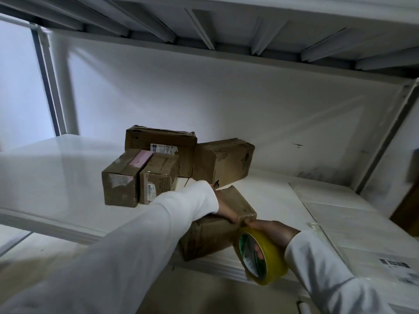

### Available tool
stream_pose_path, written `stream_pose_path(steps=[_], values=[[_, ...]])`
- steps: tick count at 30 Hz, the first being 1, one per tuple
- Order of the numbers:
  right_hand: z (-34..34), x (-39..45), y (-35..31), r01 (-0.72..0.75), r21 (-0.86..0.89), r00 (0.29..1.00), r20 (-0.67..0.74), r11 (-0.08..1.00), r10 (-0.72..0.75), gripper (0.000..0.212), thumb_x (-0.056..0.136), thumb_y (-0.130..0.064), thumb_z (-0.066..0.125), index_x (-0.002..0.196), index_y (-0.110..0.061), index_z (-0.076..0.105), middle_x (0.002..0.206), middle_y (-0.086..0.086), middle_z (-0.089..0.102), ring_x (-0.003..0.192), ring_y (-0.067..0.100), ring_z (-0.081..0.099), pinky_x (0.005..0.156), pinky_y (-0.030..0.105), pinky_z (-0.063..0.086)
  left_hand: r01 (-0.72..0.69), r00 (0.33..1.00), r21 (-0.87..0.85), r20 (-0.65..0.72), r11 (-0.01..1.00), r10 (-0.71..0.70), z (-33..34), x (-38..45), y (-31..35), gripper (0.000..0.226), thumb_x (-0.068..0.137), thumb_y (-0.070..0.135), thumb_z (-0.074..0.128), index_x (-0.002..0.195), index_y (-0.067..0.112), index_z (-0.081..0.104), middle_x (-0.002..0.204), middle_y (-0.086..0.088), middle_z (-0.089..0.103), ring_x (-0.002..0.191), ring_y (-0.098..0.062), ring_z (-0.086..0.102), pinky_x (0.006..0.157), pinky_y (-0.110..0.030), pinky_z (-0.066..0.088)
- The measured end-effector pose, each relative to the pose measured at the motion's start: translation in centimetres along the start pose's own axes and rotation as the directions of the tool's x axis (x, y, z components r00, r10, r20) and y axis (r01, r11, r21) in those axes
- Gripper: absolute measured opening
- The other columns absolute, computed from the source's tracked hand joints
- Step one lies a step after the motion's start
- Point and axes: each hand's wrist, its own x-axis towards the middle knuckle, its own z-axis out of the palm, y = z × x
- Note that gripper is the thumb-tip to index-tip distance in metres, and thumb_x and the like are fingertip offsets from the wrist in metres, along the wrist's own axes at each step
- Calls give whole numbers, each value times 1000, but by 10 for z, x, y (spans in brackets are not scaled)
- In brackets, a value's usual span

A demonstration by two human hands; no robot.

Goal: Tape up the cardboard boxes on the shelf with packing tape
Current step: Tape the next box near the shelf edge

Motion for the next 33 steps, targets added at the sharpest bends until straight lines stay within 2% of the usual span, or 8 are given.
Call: stream_pose_path(steps=[3, 8, 11, 14, 18, 23, 27, 33], values=[[-3, 2, -6, -20, -19, 1000, -11, 1000, 20, 39, 90, -41, 56, 83, -4, 66, 56, 10, 65, 50, 21, 59, 54, 23, 47, -7, 999, -179, -42, 984, 0, -18, -6, 3, 86, 78, 74, 45, 143, 17, 36, 145, -10, 40, 129, -30, 41, 109, -40, 32], [-8, 8, -10, -25, -45, 1000, 18, 999, 26, 39, 89, -44, 57, 90, -6, 65, 59, 9, 66, 51, 18, 61, 55, 24, 48, -21, 952, 122, -301, 992, 57, -1, 2, 22, 68, 97, 53, 31, 150, 14, 13, 159, -7, 8, 147, -27, 0, 115, -57, 1], [-12, 15, -10, -21, -60, 999, 23, 998, 22, 39, 88, -45, 58, 91, -7, 64, 57, 7, 66, 51, 17, 61, 54, 24, 48, -137, 892, 241, -392, 961, 226, 5, 20, 30, 66, 98, 35, 38, 151, 16, 4, 160, -3, 1, 147, -25, -6, 115, -57, -1], [-16, 17, -11, -33, -76, 999, 34, 997, 36, 33, 87, -44, 59, 83, -11, 61, 62, 7, 65, 58, 18, 60, 53, 25, 47, -305, 823, 488, -297, 818, 484, 4, 26, 43, 77, 98, 26, 43, 150, 21, -14, 160, 0, -13, 146, -23, -14, 114, -55, -2], [-16, 18, -14, -36, -77, 996, 73, 996, 41, 29, 88, -41, 59, 80, -13, 58, 61, 6, 64, 59, 19, 59, 51, 24, 48, -318, 824, 668, -156, 673, 545, 2, 28, 59, 92, 95, 41, 49, 146, 25, -25, 158, -1, -20, 145, -24, -16, 114, -55, -2], [-19, 20, -12, -35, -61, 995, 92, 997, 41, 31, 88, -41, 59, 79, -11, 58, 60, 7, 63, 60, 20, 57, 56, 27, 48, -371, 833, 577, -138, 727, 536, 2, 25, 61, 93, 94, 30, 54, 147, 26, -22, 159, -1, -15, 147, -24, -11, 115, -52, 2], [-20, 21, -10, -60, -35, 994, 88, 998, 62, 34, 86, -41, 61, 81, -8, 63, 51, 7, 64, 56, 19, 58, 57, 27, 49, -450, 832, 337, -179, 827, 526, -1, 14, 56, 99, 89, 21, 63, 150, 22, -16, 160, -3, -7, 147, -23, -3, 117, -41, 6], [-19, 18, -8, 0, 2, 997, 82, 1000, -1, 33, 86, -41, 60, 80, -9, 63, 58, 7, 65, 59, 20, 60, 57, 26, 50, -262, 919, 130, -268, 956, 288, 4, -8, 45, 79, 99, 31, 46, 151, 17, -12, 160, -6, -11, 147, -27, -2, 118, -41, 10]])
